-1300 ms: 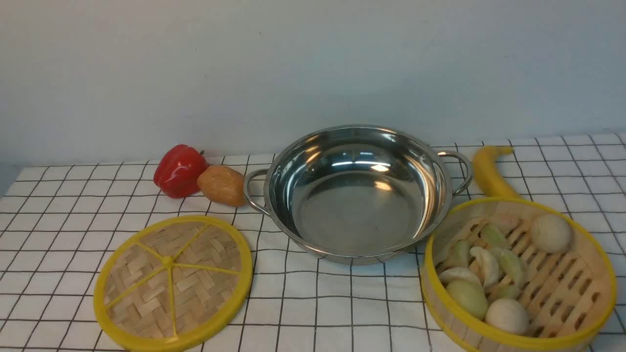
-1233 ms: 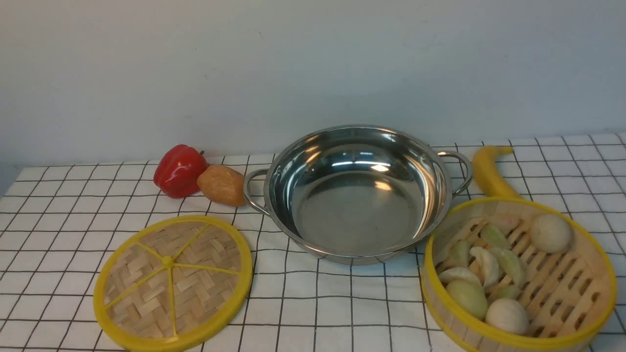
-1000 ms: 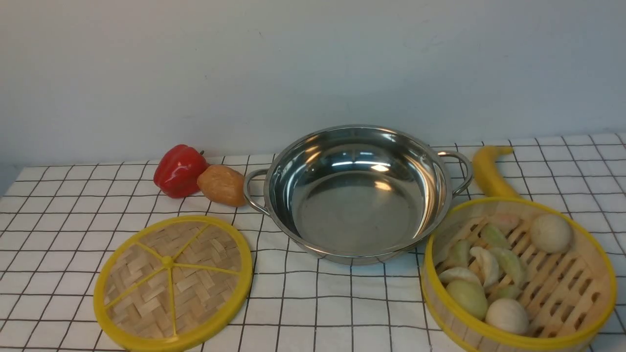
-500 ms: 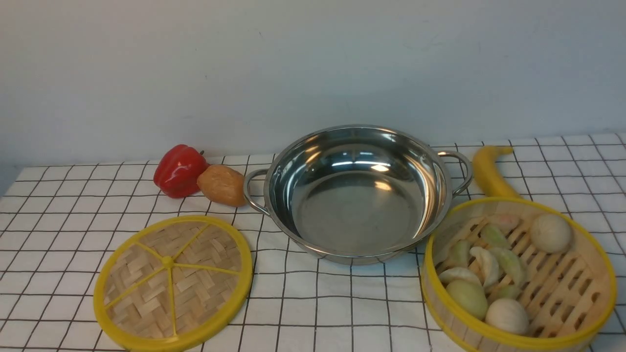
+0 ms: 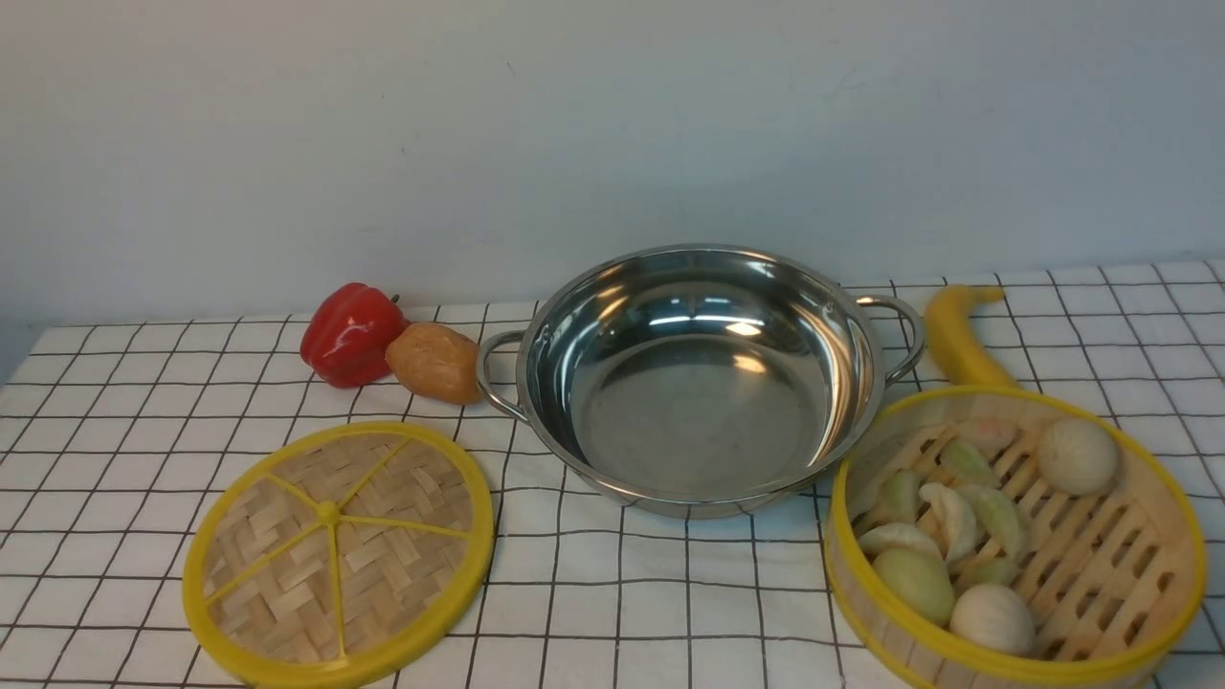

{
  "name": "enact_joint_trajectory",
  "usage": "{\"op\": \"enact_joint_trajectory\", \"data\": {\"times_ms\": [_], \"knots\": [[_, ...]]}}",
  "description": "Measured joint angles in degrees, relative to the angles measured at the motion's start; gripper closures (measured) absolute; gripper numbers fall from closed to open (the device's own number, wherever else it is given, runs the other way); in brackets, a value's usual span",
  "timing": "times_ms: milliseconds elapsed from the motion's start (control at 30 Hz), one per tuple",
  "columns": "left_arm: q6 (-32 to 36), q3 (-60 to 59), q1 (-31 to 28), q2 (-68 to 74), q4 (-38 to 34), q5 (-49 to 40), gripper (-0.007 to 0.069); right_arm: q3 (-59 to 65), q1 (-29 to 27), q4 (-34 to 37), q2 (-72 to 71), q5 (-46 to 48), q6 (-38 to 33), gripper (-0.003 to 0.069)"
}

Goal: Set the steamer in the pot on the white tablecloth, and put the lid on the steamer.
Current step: 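Reach for and grasp the rim of the bamboo steamer holding the buns with the right gripper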

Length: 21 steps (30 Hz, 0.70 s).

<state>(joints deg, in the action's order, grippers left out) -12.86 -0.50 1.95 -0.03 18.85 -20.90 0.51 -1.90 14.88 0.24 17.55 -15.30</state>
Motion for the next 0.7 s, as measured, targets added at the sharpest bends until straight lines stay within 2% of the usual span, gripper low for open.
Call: {"op": "enact_joint_trajectory", "data": {"times_ms": [100, 200, 333, 533, 567, 633, 700], "knots": [[0.11, 0.00, 0.00, 0.00, 1.85, 0.00, 0.0382, 0.00, 0.00, 0.00, 0.00, 0.00, 0.00, 0.0419], [-0.76, 0.00, 0.00, 0.00, 0.19, 0.00, 0.0382, 0.00, 0.00, 0.22, 0.00, 0.00, 0.07, 0.0419], [-5.12, 0.00, 0.00, 0.00, -10.40, 0.00, 0.0382, 0.00, 0.00, 7.38, 0.00, 0.00, 3.81, 0.0419], [-9.77, 0.00, 0.00, 0.00, -31.14, 0.13, 0.0382, 0.00, 0.00, 24.42, 0.00, -0.05, 10.24, 0.0419], [-9.85, 0.00, 0.00, 0.00, -31.14, 0.13, 0.0382, 0.00, 0.00, 24.42, 0.00, -0.05, 10.34, 0.0419], [-10.07, 0.00, 0.00, 0.00, -37.54, 0.23, 0.0382, 0.00, 0.00, 29.18, 0.00, -0.05, 10.39, 0.0419], [-10.12, 0.00, 0.00, 0.00, -39.69, 0.23, 0.0382, 0.00, 0.00, 32.21, 0.00, -0.10, 10.63, 0.0419]]}}
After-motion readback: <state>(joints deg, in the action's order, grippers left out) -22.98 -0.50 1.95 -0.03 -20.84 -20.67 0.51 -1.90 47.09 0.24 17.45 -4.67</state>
